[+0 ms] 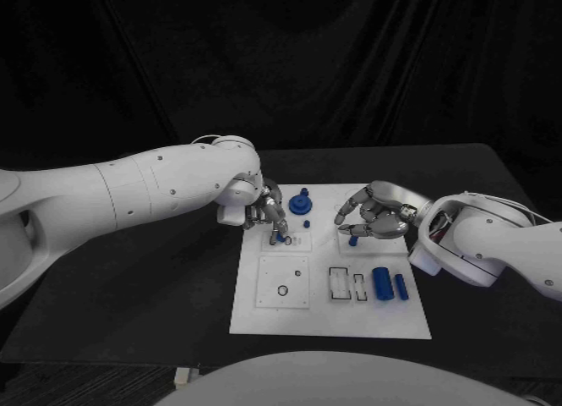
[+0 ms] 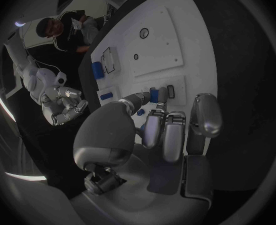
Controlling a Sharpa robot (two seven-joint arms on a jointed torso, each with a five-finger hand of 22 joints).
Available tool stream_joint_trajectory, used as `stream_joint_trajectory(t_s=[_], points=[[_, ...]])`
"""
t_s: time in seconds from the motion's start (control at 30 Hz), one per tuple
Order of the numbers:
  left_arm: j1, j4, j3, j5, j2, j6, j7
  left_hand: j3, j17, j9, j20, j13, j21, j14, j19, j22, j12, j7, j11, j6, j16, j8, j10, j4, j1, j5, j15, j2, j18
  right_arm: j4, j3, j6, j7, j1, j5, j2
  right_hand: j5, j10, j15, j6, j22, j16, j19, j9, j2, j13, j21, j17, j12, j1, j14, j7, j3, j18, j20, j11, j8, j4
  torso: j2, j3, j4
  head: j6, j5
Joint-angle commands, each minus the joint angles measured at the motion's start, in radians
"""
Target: Assemble the parts on the task board
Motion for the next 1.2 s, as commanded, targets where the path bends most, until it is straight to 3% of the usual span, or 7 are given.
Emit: stream_joint_trajectory(t_s=[0.03, 1.2], points=[[-0.002, 0.003, 0.001, 0.009, 0.002, -0.003, 0.007, 0.159, 0.234, 0.001, -0.001, 0.077, -0.008, 0.081, -0.008, 0.146, -0.006, -0.017, 0.000, 0.019, -0.007, -0.007, -0.007, -0.165, 0.002, -0.006, -0.002, 0.011, 0.010, -0.001, 0.000, 0.012, -0.020, -0.003, -0.001, 0.000, 0.006, 0.108, 0.007, -0.009, 0.170, 0.003, -0.007, -0.002, 0.000, 0.264, -0.005, 0.263, 0.004, 0.013, 0.107, -0.001, 0.004, 0.016, 0.001, 0.007, 0.007, -0.003, 0.000, 0.0002, 0.0000, 0.000, 0.001], [-0.012, -0.011, 0.001, 0.032, 0.015, -0.016, 0.009, 0.153, 0.230, 0.000, 0.001, 0.055, -0.019, 0.078, -0.012, 0.145, -0.029, -0.014, 0.002, 0.017, -0.010, -0.028, -0.022, -0.166, -0.012, -0.034, 0.000, 0.026, 0.011, -0.006, 0.000, 0.027, -0.024, -0.009, -0.001, 0.003, 0.018, 0.108, 0.008, -0.012, 0.168, 0.003, -0.011, -0.005, 0.006, 0.264, -0.013, 0.263, 0.004, 0.024, 0.107, 0.001, 0.009, 0.017, 0.002, 0.008, 0.011, -0.010, 0.000, -0.0002, -0.0003, 0.000, 0.008]])
